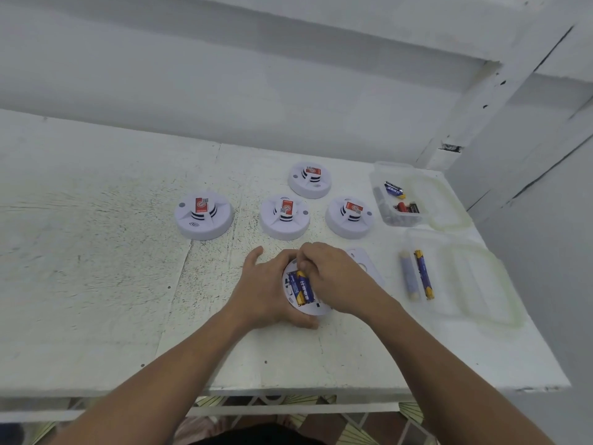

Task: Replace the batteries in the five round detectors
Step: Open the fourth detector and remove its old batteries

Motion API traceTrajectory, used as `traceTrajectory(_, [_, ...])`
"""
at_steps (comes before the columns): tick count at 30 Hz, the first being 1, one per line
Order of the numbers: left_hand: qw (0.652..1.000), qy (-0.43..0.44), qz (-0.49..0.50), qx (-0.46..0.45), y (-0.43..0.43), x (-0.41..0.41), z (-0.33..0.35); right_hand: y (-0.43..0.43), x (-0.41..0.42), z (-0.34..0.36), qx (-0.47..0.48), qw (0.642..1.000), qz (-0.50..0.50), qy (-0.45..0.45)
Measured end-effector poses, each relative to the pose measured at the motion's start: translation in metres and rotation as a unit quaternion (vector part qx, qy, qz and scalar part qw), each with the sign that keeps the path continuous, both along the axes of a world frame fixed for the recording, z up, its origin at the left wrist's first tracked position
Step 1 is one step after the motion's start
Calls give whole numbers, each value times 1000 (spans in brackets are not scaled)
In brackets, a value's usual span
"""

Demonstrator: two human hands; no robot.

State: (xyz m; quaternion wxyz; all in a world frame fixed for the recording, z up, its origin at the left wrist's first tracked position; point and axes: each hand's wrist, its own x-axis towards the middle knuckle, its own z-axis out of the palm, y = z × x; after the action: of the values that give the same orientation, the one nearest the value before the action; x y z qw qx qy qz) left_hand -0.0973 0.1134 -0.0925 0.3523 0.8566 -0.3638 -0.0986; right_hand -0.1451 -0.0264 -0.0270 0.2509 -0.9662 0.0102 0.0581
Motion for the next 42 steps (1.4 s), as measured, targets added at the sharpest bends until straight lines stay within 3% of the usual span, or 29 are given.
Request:
traceTrajectory(12, [1000, 3, -7, -7, 0, -1, -2, 0, -16, 4, 103, 994, -5, -19])
traceTrajectory(16, [1000, 9, -10, -7, 1, -1, 0, -4, -17, 4, 207, 975, -77, 0])
traceTrajectory(19, [1000, 14, -8, -11, 2, -1, 1, -13, -15, 9, 349, 926, -142, 23])
traceTrajectory(23, [1000, 18, -3, -15, 2, -1, 2, -26, -15, 22, 557, 799, -222, 51])
traceTrajectory(25, [1000, 22, 1, -16, 3, -1, 3, -37, -15, 28, 608, 751, -254, 48])
traceTrajectory(28, [1000, 24, 1, -19, 3, -2, 4, -61, -18, 39, 628, 723, -288, 10])
traceTrajectory(30, [999, 28, -3, -20, 3, -2, 4, -83, -21, 46, 616, 720, -318, -29])
traceTrajectory(32, [1000, 26, -5, -17, 2, -2, 3, -106, -25, 52, 569, 741, -352, -62])
traceTrajectory(36, [999, 27, -4, -17, 2, -2, 3, -147, -34, 47, 300, 845, -438, -65])
traceTrajectory(42, [1000, 20, -3, -24, 2, -3, 5, -164, -32, 19, 11, 898, -439, 1])
